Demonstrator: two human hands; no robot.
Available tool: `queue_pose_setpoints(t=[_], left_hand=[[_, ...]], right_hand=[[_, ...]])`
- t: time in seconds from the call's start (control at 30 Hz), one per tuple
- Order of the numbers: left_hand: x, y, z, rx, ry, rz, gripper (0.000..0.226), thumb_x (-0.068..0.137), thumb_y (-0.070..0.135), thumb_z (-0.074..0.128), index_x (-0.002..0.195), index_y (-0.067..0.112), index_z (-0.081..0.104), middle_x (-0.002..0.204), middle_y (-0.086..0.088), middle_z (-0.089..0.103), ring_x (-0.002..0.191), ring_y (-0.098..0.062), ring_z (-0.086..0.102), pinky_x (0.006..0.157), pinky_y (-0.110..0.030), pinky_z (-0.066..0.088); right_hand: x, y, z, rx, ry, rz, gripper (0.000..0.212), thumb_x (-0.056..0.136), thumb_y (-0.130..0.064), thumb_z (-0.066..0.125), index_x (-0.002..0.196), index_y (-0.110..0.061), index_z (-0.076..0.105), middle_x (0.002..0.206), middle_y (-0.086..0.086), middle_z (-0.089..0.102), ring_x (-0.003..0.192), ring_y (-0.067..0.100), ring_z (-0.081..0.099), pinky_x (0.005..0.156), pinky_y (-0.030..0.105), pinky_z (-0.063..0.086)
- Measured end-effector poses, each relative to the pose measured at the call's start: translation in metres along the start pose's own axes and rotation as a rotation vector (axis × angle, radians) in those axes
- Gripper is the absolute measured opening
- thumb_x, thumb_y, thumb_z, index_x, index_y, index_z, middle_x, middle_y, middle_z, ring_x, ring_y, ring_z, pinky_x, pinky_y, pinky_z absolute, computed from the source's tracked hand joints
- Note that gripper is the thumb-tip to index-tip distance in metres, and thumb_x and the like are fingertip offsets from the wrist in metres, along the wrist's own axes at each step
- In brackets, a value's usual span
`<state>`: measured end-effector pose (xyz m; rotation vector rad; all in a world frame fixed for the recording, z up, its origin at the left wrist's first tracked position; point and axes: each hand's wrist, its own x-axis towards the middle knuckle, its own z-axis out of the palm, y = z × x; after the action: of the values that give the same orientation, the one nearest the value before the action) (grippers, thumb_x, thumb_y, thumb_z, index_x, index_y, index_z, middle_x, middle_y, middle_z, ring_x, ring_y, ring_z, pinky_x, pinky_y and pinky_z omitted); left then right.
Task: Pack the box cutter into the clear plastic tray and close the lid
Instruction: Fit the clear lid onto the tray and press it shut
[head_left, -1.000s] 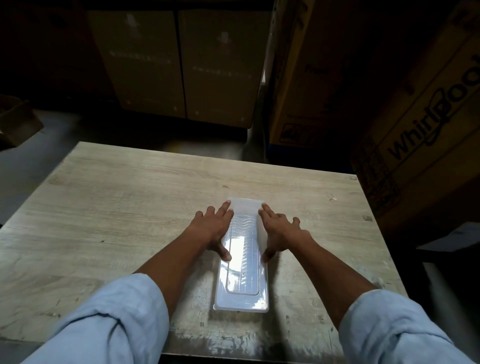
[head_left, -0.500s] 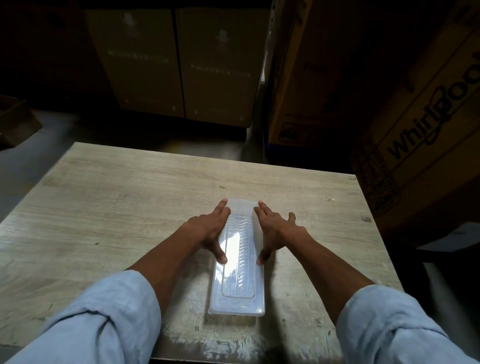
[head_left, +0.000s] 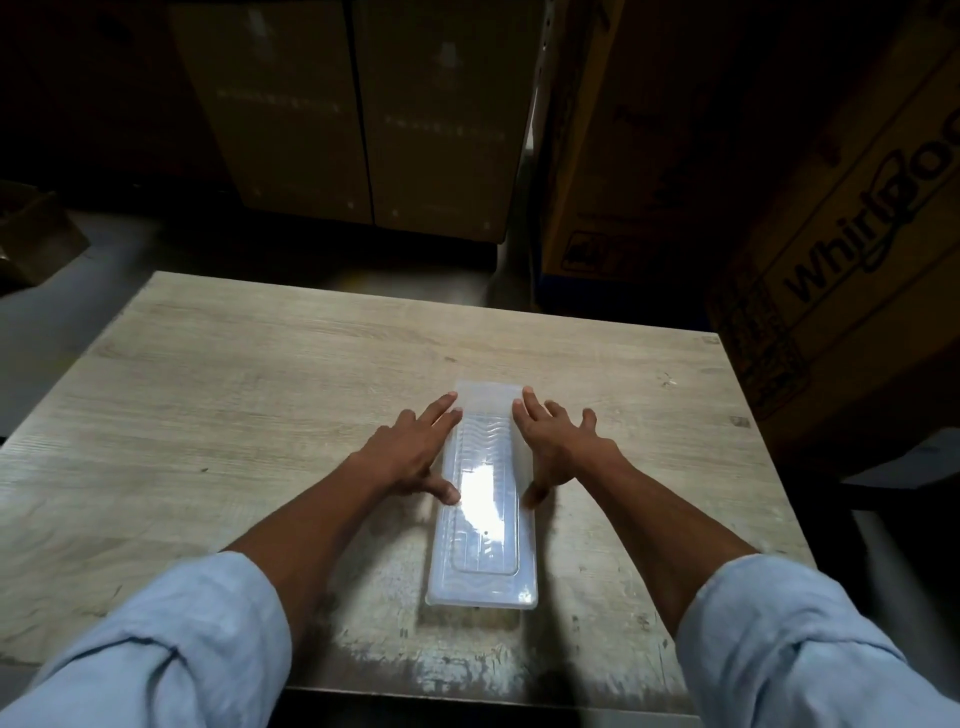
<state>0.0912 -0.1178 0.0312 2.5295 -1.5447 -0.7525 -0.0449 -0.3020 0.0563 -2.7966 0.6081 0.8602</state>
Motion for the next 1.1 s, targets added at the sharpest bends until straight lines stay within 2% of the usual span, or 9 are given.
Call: queue_pose_setpoints(t=[0.17, 0.3, 0.43, 0.53, 0.63, 0.77, 0.93, 1.1], left_hand=[[-0.007, 0.006, 0.002, 0.153, 0.087, 0.024, 0.114, 0.071, 0.067, 0.076, 0.157, 0.017, 0.021, 0.169, 0.001, 0.009, 0.143, -0.034, 0.029, 0.109, -0.054, 0.036], [-0.008, 0.014, -0.002, 0.217, 0.045, 0.01, 0.101, 0.073, 0.063, 0.077, 0.149, 0.018, 0.029, 0.17, -0.004, 0.009, 0.143, -0.035, 0.034, 0.109, -0.053, 0.035], [-0.012, 0.023, -0.002, 0.248, 0.003, -0.015, 0.088, 0.08, 0.059, 0.074, 0.144, 0.02, 0.029, 0.171, -0.007, 0.001, 0.133, -0.038, 0.047, 0.102, -0.054, 0.041], [-0.014, 0.027, -0.003, 0.243, -0.013, -0.034, 0.085, 0.083, 0.054, 0.073, 0.145, 0.02, 0.027, 0.171, -0.006, -0.003, 0.125, -0.038, 0.054, 0.096, -0.052, 0.044], [-0.015, 0.031, -0.005, 0.239, -0.022, -0.05, 0.083, 0.085, 0.049, 0.073, 0.146, 0.02, 0.026, 0.171, -0.004, -0.005, 0.124, -0.038, 0.055, 0.093, -0.052, 0.045], [-0.015, 0.032, -0.002, 0.228, -0.019, -0.069, 0.084, 0.086, 0.048, 0.073, 0.149, 0.02, 0.024, 0.171, -0.004, -0.007, 0.127, -0.037, 0.052, 0.095, -0.053, 0.046], [-0.011, 0.028, -0.001, 0.079, -0.074, -0.062, 0.08, 0.088, 0.035, 0.075, 0.149, 0.017, 0.025, 0.17, 0.0, -0.016, 0.133, -0.038, 0.047, 0.101, -0.056, 0.047], [-0.01, 0.018, 0.006, 0.034, -0.059, -0.027, 0.083, 0.089, 0.037, 0.074, 0.151, 0.016, 0.024, 0.17, 0.0, -0.016, 0.135, -0.039, 0.044, 0.105, -0.058, 0.045]], right_hand=[[-0.007, -0.005, 0.002, -0.057, 0.081, 0.0, 0.137, 0.058, -0.05, 0.093, 0.158, -0.017, 0.006, 0.168, 0.007, -0.007, 0.152, 0.04, 0.005, 0.116, 0.072, 0.013], [-0.019, -0.007, 0.01, -0.06, 0.183, -0.02, 0.111, 0.061, -0.051, 0.09, 0.15, -0.018, 0.033, 0.153, 0.008, 0.026, 0.139, 0.035, 0.027, 0.109, 0.065, 0.029], [-0.033, -0.008, 0.02, -0.009, 0.247, -0.024, 0.086, 0.071, -0.044, 0.086, 0.144, -0.022, 0.046, 0.15, 0.002, 0.037, 0.137, 0.029, 0.032, 0.104, 0.057, 0.033], [-0.045, -0.01, 0.03, 0.021, 0.262, -0.013, 0.079, 0.082, -0.037, 0.079, 0.15, -0.025, 0.039, 0.16, 0.001, 0.032, 0.144, 0.028, 0.03, 0.107, 0.058, 0.031], [-0.051, -0.011, 0.044, 0.067, 0.259, -0.001, 0.075, 0.091, -0.031, 0.07, 0.154, -0.026, 0.029, 0.167, -0.001, 0.02, 0.147, 0.03, 0.029, 0.108, 0.06, 0.03], [-0.05, -0.009, 0.048, 0.076, 0.239, -0.008, 0.074, 0.095, -0.033, 0.065, 0.155, -0.027, 0.023, 0.169, -0.002, 0.011, 0.147, 0.032, 0.027, 0.108, 0.061, 0.031], [-0.049, -0.008, 0.048, 0.084, 0.186, -0.024, 0.073, 0.098, -0.032, 0.059, 0.158, -0.026, 0.017, 0.17, -0.001, 0.001, 0.149, 0.035, 0.02, 0.111, 0.062, 0.028], [-0.052, -0.005, 0.049, 0.122, 0.153, -0.051, 0.072, 0.101, -0.029, 0.055, 0.159, -0.024, 0.012, 0.17, -0.001, -0.005, 0.151, 0.035, 0.016, 0.112, 0.062, 0.027]])
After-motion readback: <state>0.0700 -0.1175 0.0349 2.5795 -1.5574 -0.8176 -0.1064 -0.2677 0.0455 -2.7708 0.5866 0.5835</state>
